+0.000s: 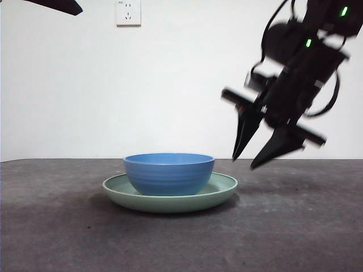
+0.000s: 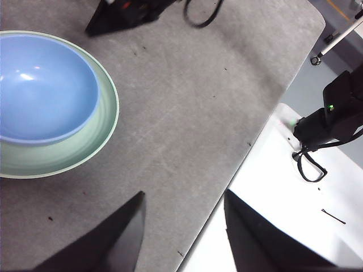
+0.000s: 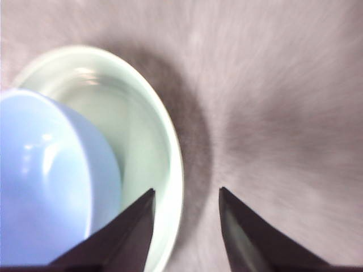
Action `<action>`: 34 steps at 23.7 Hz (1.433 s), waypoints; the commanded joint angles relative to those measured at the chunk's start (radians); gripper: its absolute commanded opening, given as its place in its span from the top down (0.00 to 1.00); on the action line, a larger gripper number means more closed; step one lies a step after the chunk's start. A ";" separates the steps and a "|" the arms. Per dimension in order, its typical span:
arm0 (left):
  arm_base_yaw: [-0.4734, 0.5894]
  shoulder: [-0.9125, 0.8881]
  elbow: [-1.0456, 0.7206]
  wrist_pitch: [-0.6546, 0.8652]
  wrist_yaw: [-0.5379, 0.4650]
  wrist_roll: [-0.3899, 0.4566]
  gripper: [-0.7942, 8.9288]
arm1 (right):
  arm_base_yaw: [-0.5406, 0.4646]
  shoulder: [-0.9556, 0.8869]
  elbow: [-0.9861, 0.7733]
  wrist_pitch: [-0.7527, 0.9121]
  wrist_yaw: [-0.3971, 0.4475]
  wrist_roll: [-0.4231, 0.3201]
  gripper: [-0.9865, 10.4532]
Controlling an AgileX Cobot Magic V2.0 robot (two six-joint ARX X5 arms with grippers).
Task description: Pick up the blue bowl, put it on the green plate, put it on desk
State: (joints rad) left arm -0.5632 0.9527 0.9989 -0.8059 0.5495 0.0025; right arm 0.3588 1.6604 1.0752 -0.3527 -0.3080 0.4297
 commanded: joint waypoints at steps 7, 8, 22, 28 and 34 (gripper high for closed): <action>-0.006 0.007 0.008 0.006 0.005 0.009 0.69 | 0.019 -0.404 0.021 -0.259 -0.045 -0.251 0.76; -0.006 0.007 0.008 0.006 0.005 0.009 0.69 | 0.025 -0.455 0.021 -0.292 -0.063 -0.270 0.76; -0.006 0.007 0.008 0.006 0.005 0.009 0.69 | 0.141 -0.822 -0.085 -0.523 -0.101 -0.337 0.76; -0.006 0.007 0.008 0.006 0.005 0.009 0.69 | 0.171 -0.905 -0.192 -0.505 -0.161 -0.337 0.76; -0.006 0.007 0.008 0.004 0.005 0.009 0.69 | 0.172 -0.932 -0.246 -0.508 -0.166 -0.336 0.76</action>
State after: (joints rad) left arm -0.5632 0.9527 0.9989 -0.8059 0.5495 0.0025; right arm 0.5236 0.7242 0.8207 -0.8730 -0.4706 0.1017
